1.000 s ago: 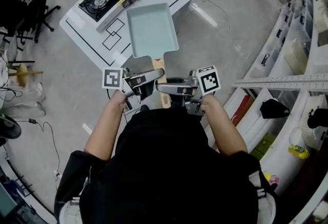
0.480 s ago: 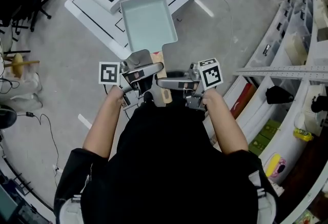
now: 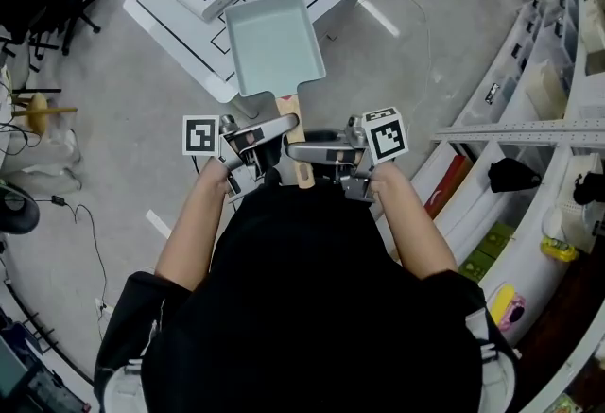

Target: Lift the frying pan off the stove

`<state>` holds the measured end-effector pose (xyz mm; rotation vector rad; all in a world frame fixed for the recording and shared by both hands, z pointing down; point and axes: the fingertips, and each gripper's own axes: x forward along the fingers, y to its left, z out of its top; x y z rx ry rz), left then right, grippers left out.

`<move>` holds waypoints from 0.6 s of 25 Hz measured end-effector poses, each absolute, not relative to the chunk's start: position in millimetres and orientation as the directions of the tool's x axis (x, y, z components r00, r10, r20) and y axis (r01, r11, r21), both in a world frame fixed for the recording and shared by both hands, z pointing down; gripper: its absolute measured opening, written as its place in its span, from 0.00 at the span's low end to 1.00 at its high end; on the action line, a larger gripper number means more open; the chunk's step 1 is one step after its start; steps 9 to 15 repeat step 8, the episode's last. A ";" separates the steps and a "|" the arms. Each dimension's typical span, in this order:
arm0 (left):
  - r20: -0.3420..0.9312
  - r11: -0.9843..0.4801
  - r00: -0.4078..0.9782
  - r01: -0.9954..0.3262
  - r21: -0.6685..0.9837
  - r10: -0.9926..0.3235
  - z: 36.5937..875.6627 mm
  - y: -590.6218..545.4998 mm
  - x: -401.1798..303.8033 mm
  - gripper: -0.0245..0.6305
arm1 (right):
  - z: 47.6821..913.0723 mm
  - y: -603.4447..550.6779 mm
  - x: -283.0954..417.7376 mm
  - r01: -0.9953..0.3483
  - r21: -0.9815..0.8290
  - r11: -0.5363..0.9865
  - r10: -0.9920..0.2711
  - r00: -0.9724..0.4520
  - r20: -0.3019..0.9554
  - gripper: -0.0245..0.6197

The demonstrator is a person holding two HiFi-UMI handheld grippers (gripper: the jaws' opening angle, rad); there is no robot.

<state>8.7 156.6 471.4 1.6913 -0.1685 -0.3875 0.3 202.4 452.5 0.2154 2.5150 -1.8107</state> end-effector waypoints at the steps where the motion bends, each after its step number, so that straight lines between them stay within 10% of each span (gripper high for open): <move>1: -0.152 -0.164 0.930 0.101 0.981 -0.334 470.0 156.2 10.0 0.30 | 450.0 202.2 2.9 0.138 -0.938 0.318 0.097 -0.989 -0.113 0.33; 15: -0.123 -0.187 0.929 0.060 0.981 -0.348 458.1 148.3 28.0 0.30 | 436.0 191.9 24.1 0.174 -0.897 0.406 0.159 -0.980 -0.118 0.34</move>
